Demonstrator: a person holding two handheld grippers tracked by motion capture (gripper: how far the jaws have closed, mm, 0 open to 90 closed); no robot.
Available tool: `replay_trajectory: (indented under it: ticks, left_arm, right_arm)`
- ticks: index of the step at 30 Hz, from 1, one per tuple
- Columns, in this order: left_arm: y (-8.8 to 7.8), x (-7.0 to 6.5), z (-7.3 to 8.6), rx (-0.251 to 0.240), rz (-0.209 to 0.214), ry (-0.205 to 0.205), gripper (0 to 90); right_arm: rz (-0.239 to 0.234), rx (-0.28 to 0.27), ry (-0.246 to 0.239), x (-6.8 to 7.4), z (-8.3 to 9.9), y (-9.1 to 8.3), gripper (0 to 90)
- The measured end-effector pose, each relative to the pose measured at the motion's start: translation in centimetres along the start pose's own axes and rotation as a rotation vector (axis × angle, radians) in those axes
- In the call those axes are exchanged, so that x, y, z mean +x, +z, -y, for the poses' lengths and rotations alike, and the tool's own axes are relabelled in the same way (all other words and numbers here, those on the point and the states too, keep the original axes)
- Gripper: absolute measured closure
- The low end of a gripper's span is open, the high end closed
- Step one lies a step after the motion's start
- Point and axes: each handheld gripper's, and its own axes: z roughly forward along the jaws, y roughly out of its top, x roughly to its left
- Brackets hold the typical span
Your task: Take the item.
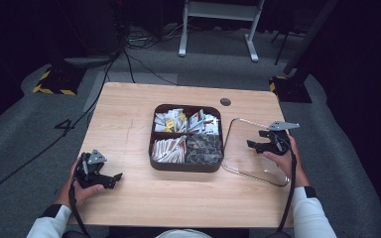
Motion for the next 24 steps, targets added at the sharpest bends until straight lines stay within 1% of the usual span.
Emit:
replay_trajectory:
  ticks: [4,12,15,24]
  left_arm:
    - [0.0,0.0,0.0,0.0,0.001,0.0,0.4]
    - [0.0,0.0,0.0,-0.001,-0.001,0.002,0.4]
    - [0.0,0.0,0.0,-0.001,0.0,-0.002,0.4]
    - [0.0,0.0,0.0,-0.001,-0.001,0.003,0.4]
  right_arm:
    - [-0.002,-0.014,-0.028,0.7,-1.0,-0.1,26.9]
    - [-0.006,-0.042,-0.047,1.6,-2.7,-0.2,29.5]
    - [-0.027,-0.067,-0.053,2.1,-3.6,-0.2,30.6]
    - [-0.057,-0.077,-0.085,3.7,-6.0,0.8,31.9]
